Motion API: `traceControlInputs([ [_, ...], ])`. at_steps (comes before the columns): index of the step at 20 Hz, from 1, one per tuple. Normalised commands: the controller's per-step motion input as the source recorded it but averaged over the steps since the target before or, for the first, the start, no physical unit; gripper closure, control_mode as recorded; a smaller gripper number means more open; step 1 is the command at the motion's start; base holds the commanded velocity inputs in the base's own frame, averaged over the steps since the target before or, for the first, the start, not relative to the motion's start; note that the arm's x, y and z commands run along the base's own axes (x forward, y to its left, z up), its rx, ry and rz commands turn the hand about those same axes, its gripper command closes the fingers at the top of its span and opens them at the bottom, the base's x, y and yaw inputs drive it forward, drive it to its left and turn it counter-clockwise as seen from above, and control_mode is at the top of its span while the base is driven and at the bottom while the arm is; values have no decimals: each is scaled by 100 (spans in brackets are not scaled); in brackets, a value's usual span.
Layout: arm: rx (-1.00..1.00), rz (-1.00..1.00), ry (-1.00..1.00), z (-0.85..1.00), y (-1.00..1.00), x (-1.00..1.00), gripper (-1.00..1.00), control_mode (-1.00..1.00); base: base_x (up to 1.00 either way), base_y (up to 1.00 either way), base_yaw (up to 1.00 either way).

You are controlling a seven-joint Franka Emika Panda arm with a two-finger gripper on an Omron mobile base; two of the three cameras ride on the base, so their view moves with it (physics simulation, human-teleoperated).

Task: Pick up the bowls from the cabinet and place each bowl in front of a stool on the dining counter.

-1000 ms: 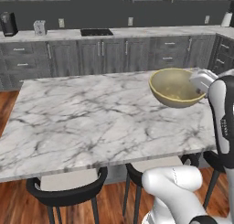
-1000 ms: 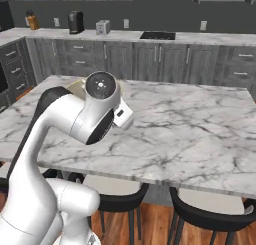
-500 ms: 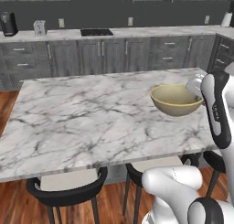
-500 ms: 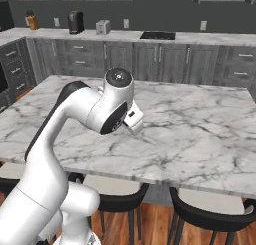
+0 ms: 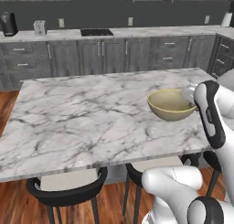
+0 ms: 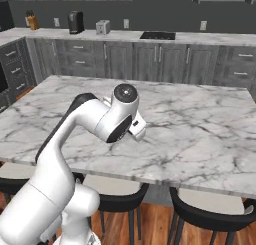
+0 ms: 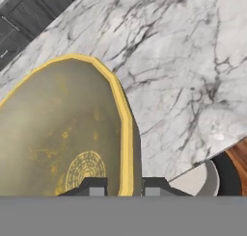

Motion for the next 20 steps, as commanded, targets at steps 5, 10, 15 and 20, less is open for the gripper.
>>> traceControlInputs([
  [5,0,0,-17,-39,10,3,100,-100,0,0,0],
  [10,0,0,2,-29,1,17,100,-100,0,0,0],
  [15,0,0,3,-35,0,30,100,-100,0,0,0],
  [20,0,0,0,-38,0,30,100,-100,0,0,0],
])
